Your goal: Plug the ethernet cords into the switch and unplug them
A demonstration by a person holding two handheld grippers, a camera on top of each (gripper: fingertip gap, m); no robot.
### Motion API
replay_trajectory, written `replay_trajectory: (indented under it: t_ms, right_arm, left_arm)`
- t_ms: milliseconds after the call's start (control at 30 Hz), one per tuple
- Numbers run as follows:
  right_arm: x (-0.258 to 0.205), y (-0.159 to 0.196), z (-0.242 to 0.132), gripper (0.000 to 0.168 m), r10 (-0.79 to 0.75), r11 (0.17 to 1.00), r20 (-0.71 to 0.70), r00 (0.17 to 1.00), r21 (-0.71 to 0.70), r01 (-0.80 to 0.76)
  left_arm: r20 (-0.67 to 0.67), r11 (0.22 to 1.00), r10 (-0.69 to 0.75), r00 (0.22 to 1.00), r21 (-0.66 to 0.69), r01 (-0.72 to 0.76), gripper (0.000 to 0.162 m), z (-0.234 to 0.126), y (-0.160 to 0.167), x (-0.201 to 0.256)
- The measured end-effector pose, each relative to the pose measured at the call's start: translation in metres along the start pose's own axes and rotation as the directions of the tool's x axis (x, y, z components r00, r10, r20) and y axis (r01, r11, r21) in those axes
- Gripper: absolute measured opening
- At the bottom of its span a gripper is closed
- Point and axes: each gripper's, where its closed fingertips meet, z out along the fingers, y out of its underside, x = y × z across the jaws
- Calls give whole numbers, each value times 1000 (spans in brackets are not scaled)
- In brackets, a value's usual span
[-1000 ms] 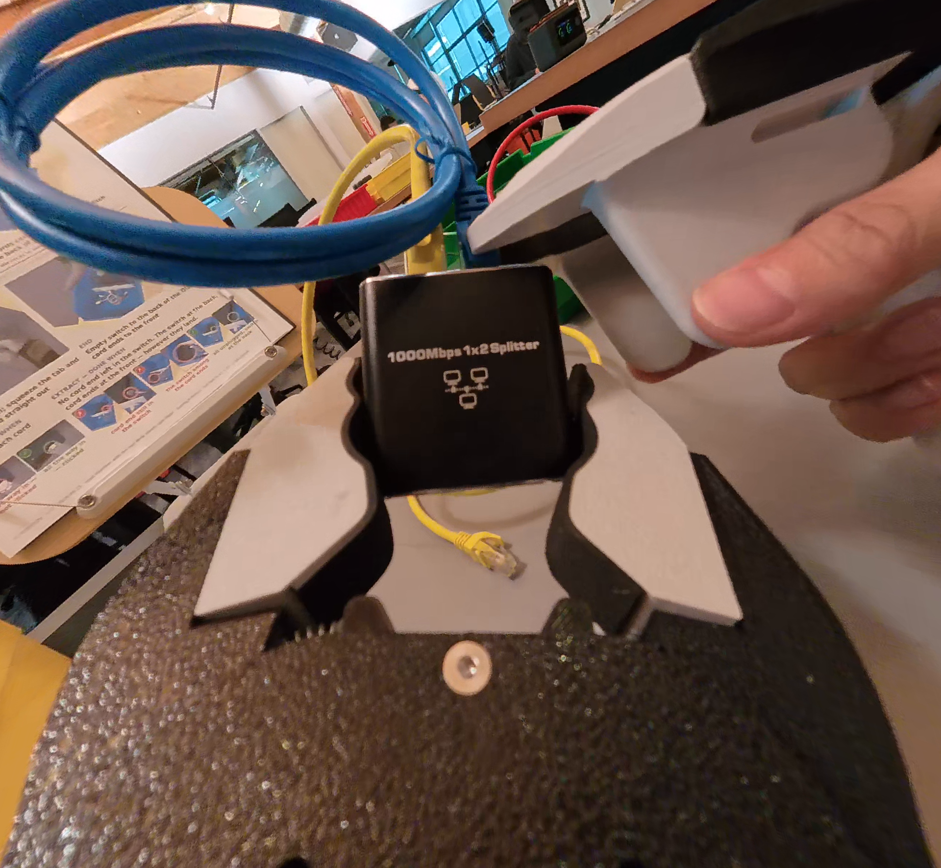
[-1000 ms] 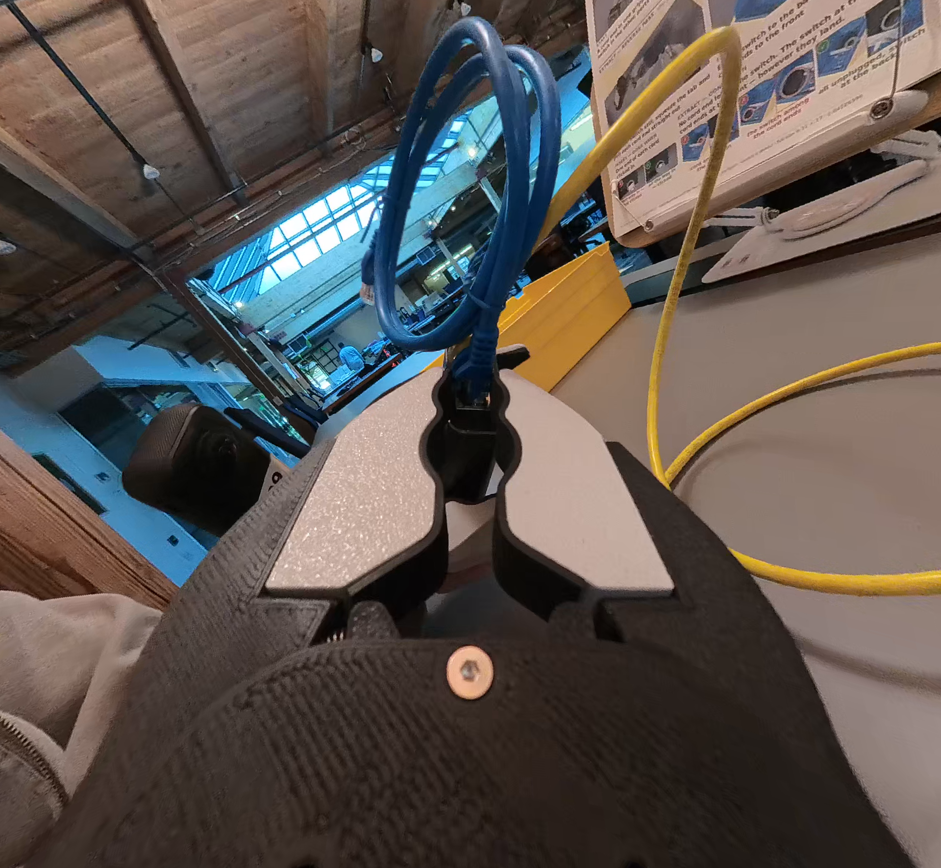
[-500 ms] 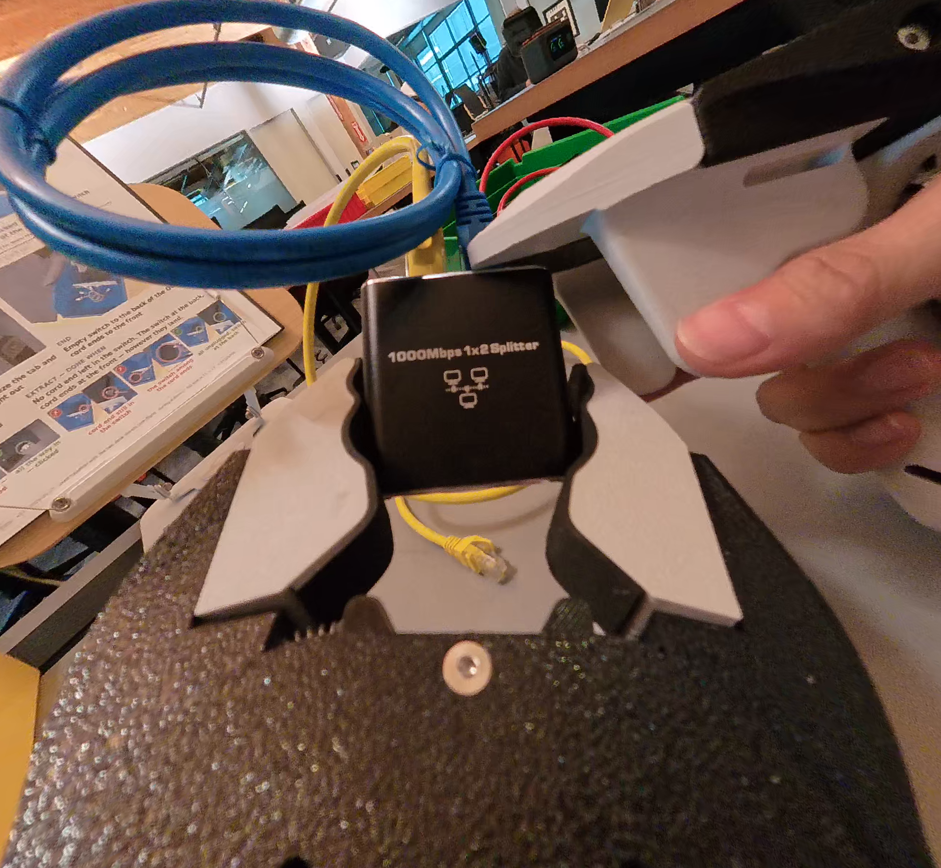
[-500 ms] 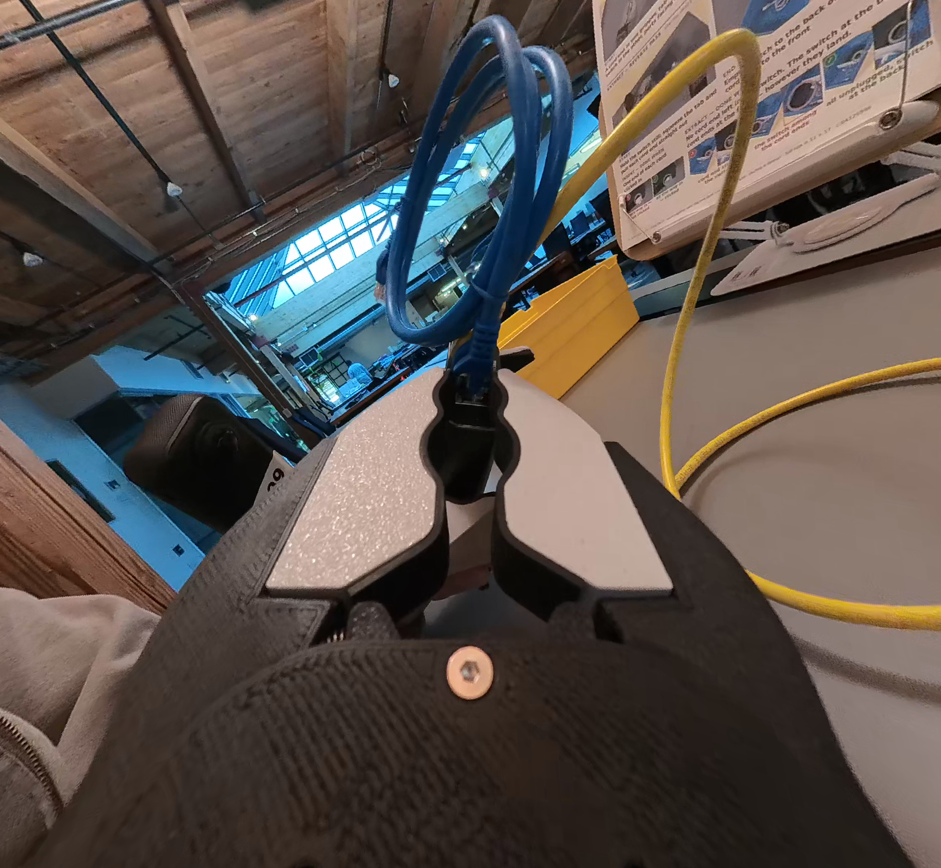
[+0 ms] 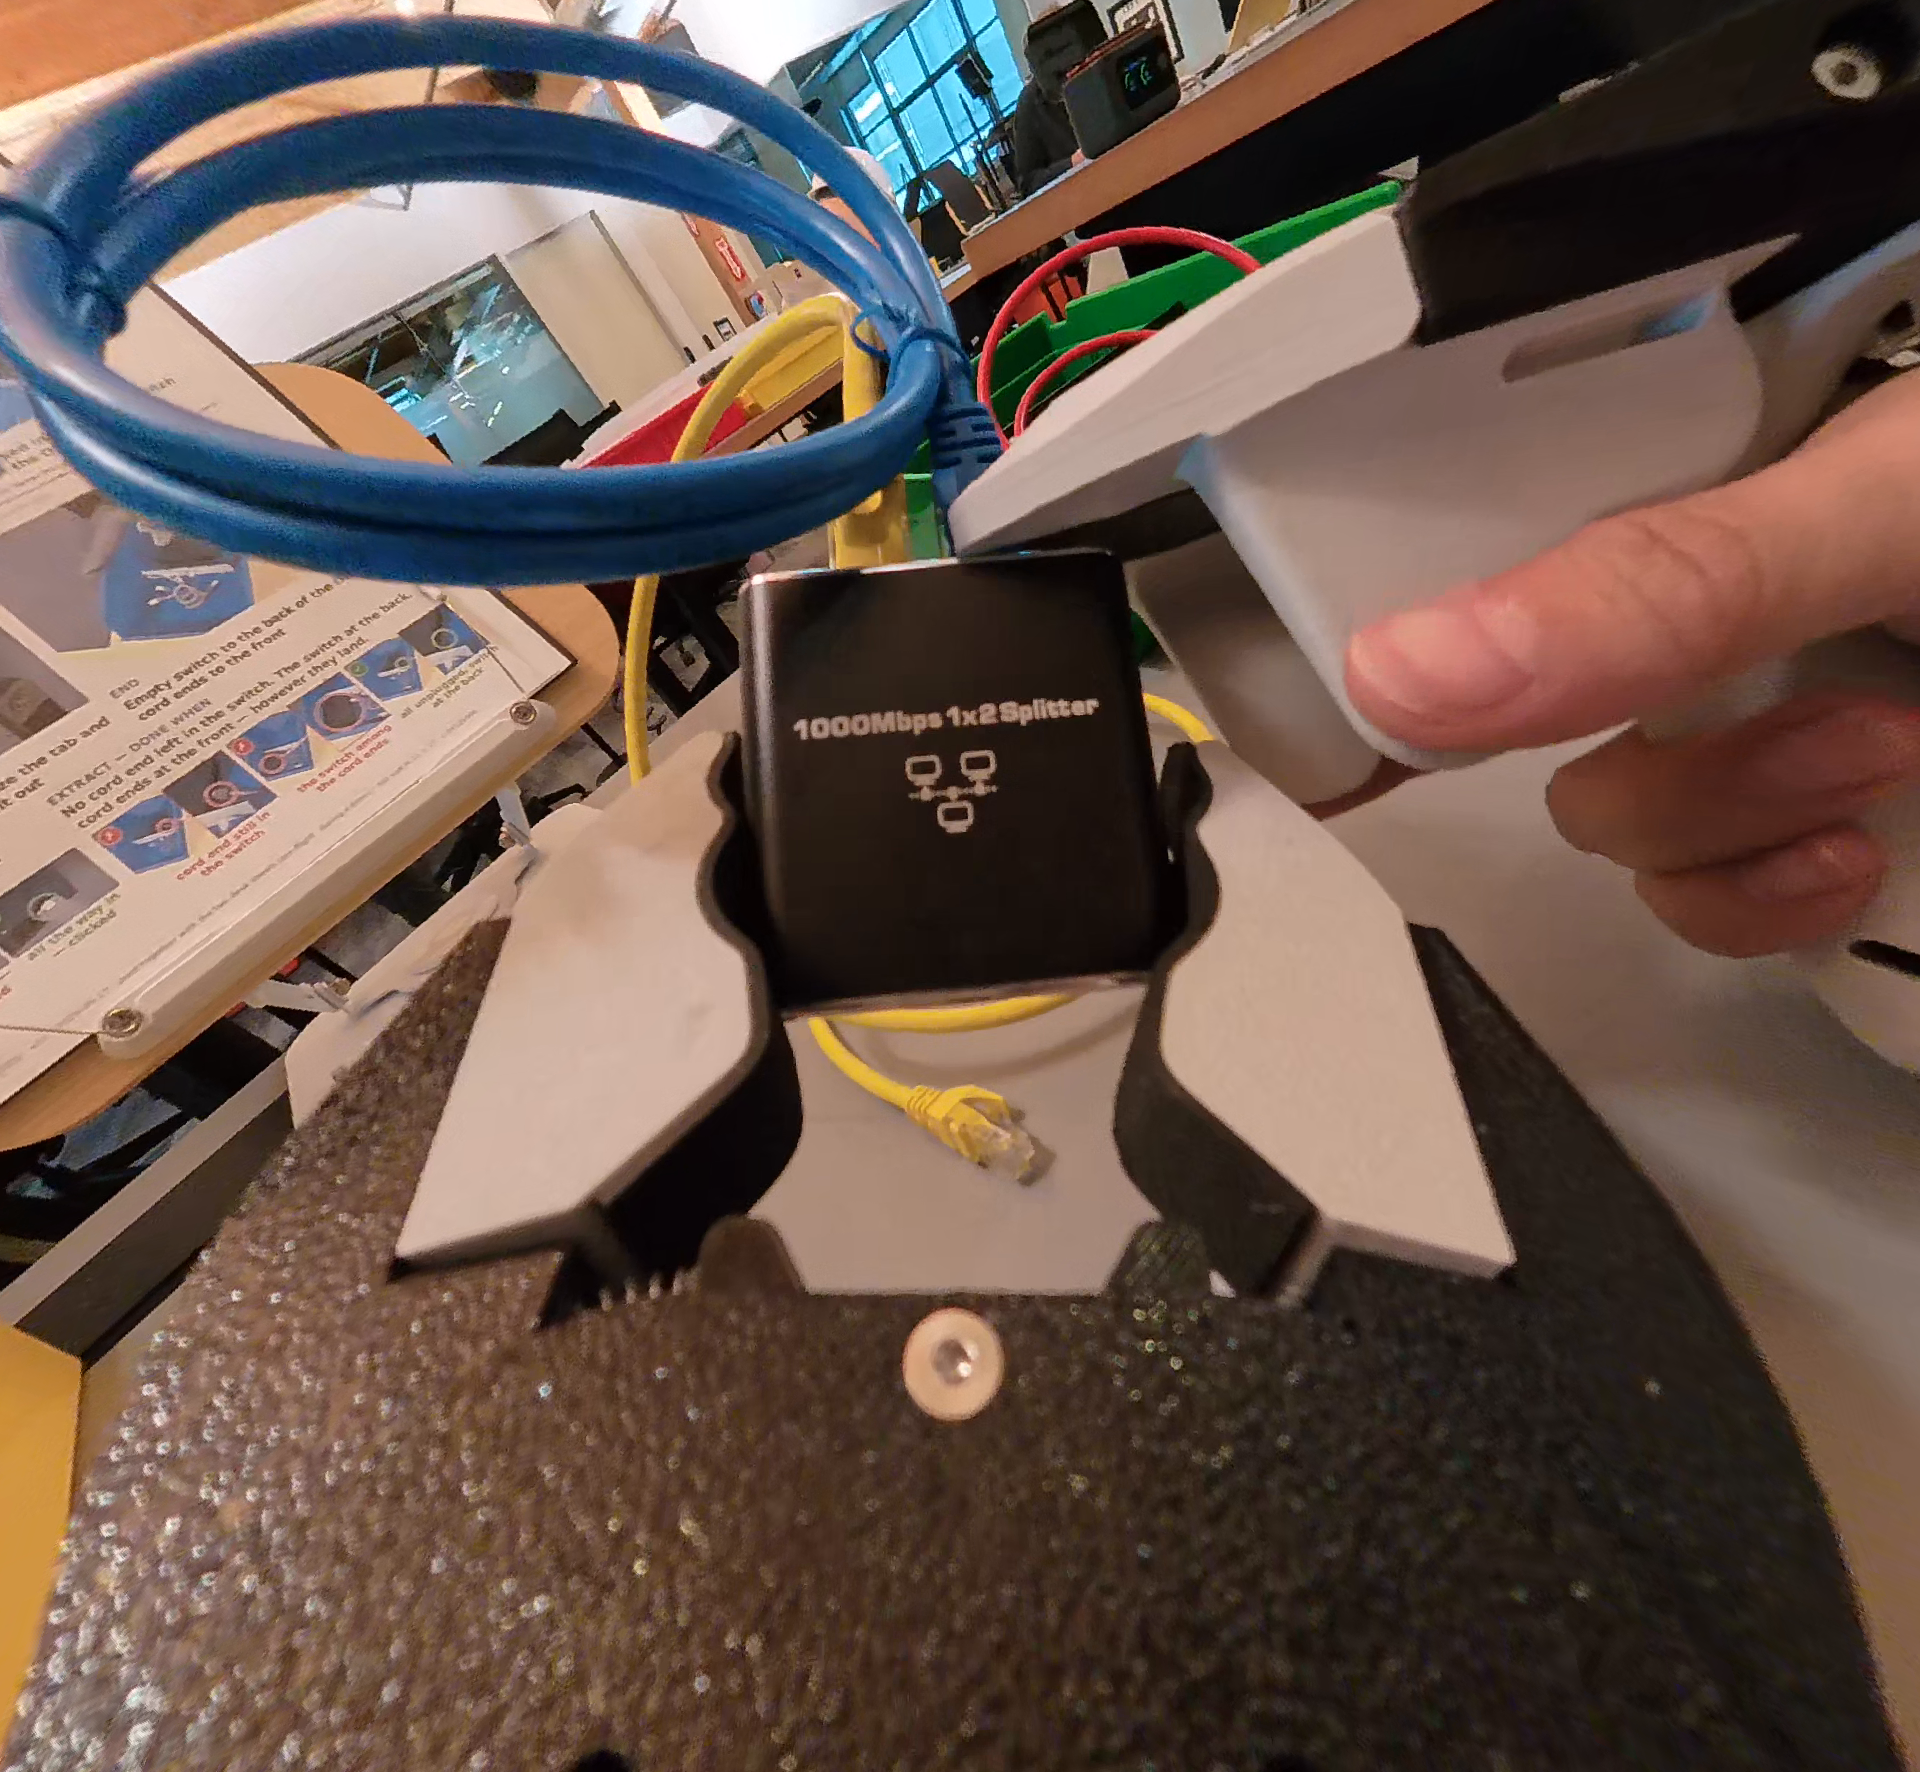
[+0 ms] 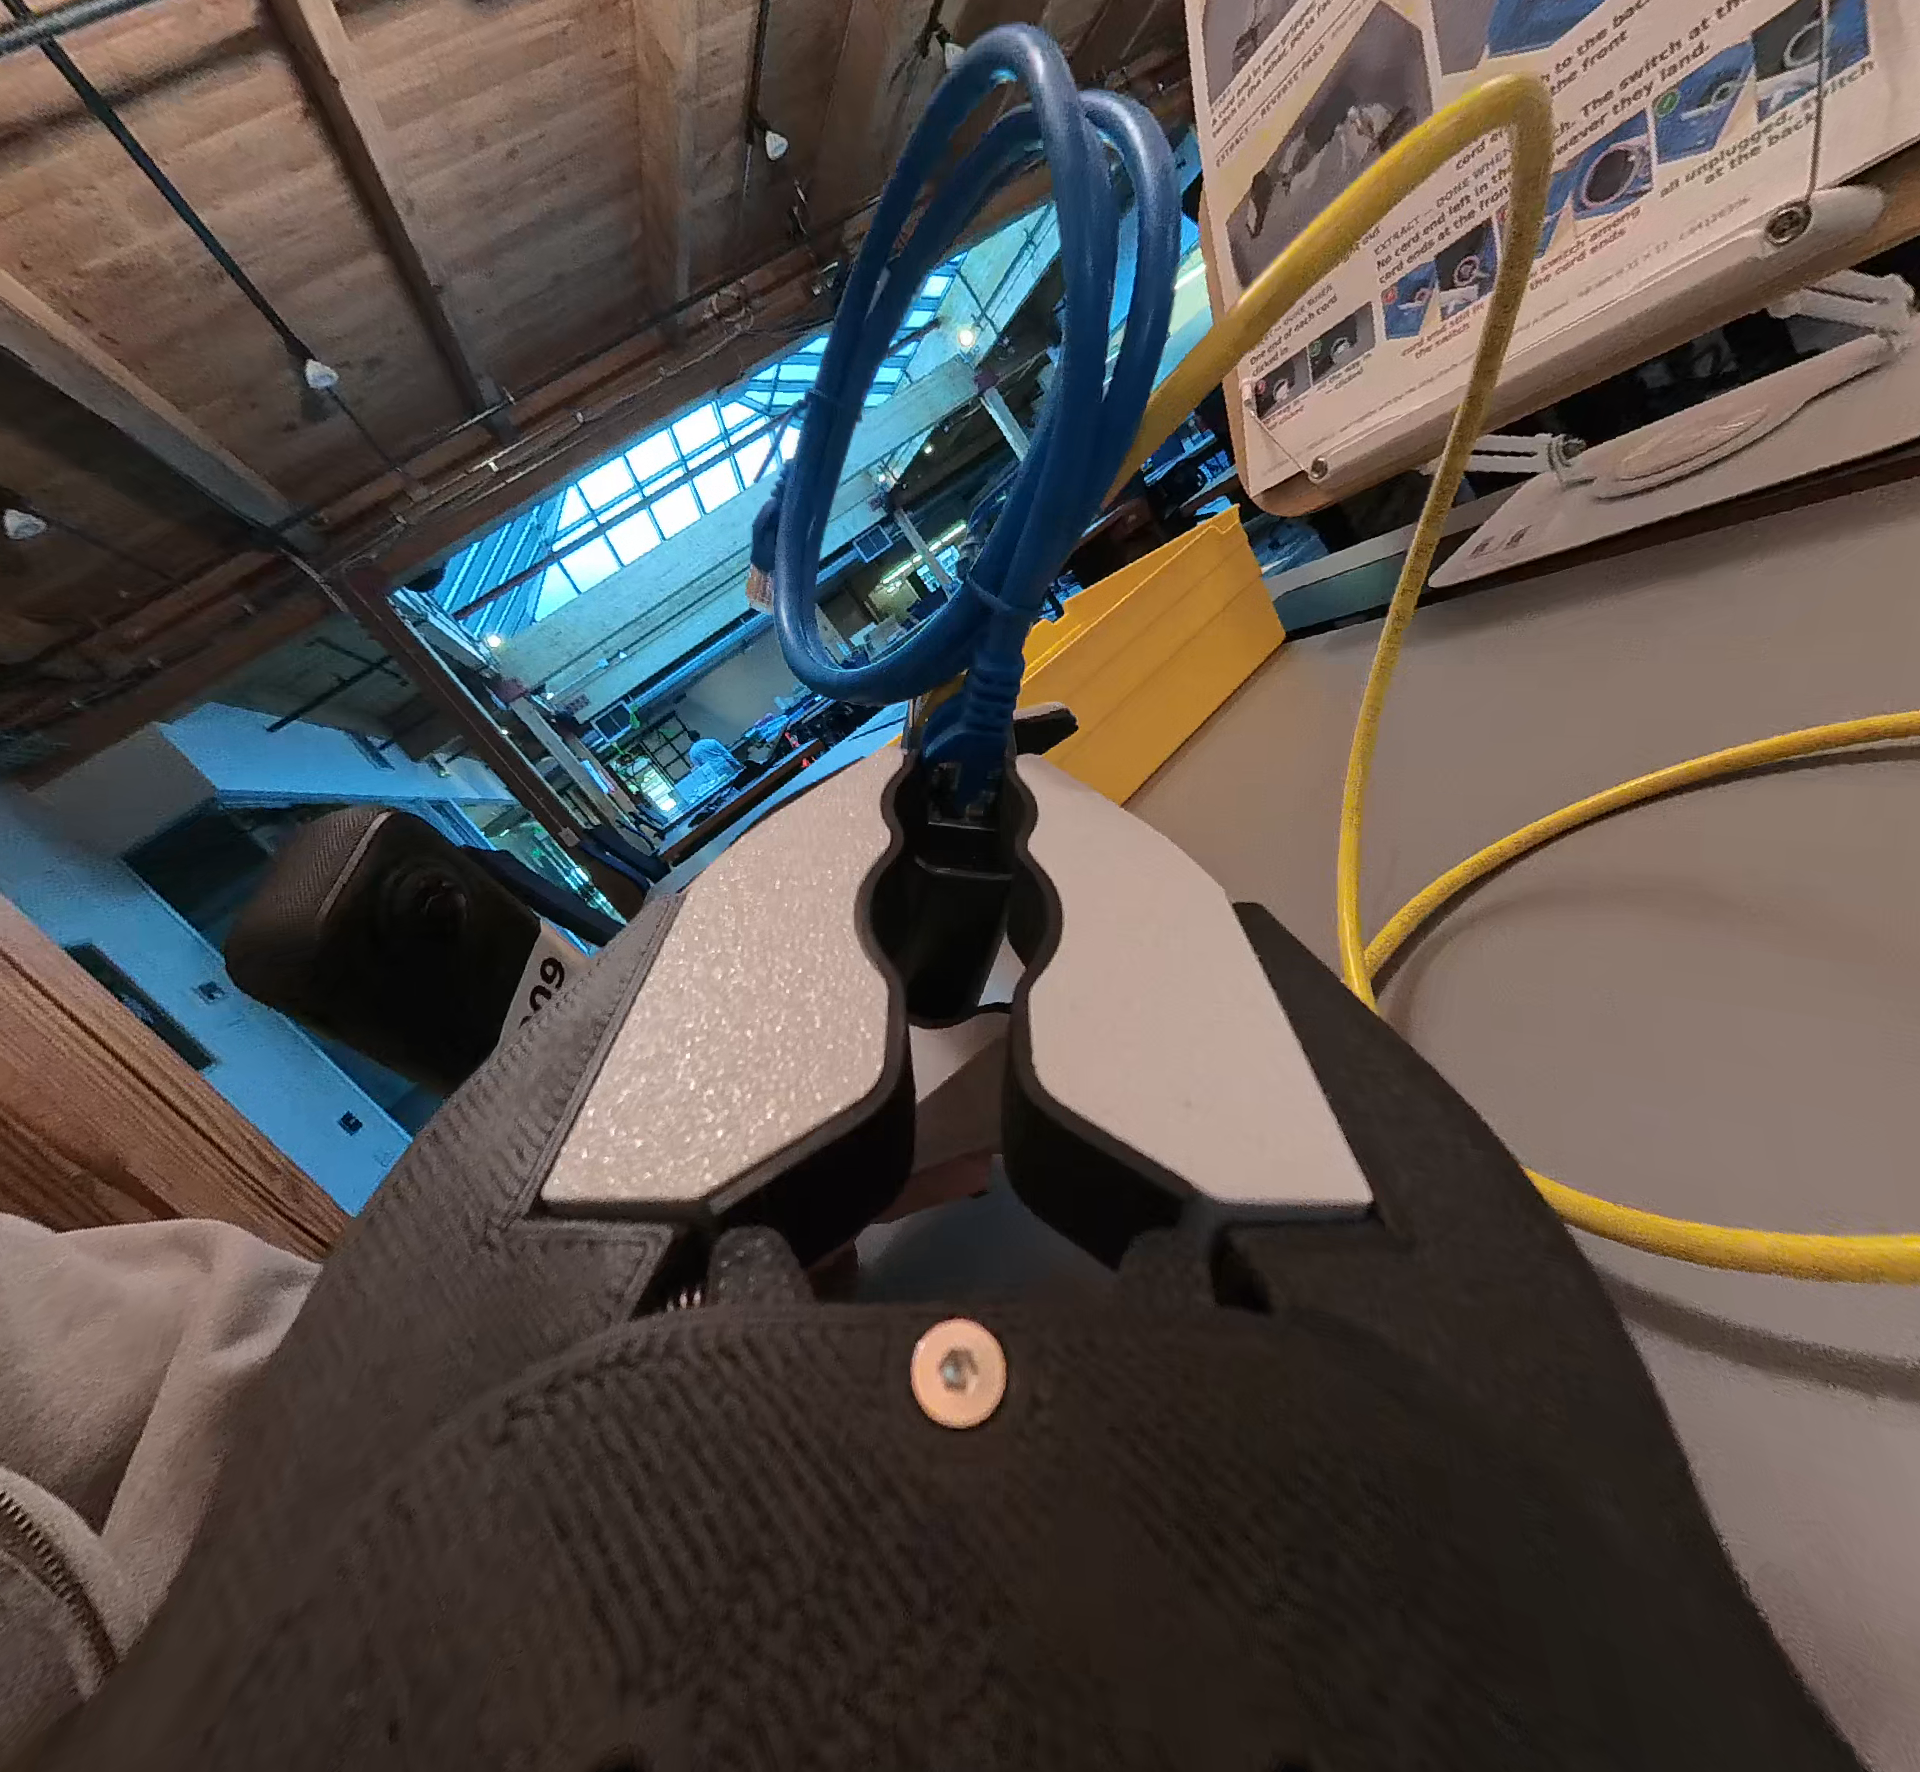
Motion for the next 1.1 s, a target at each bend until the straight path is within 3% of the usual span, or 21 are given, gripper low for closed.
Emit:
replay_trajectory:
  t_ms: [1100]
  right_arm:
    - [4,5,-3,13,-247,965,-3,969,-93,246]
  left_arm:
    - [-110,990,-138,984,-31,135,76,5,8,11]
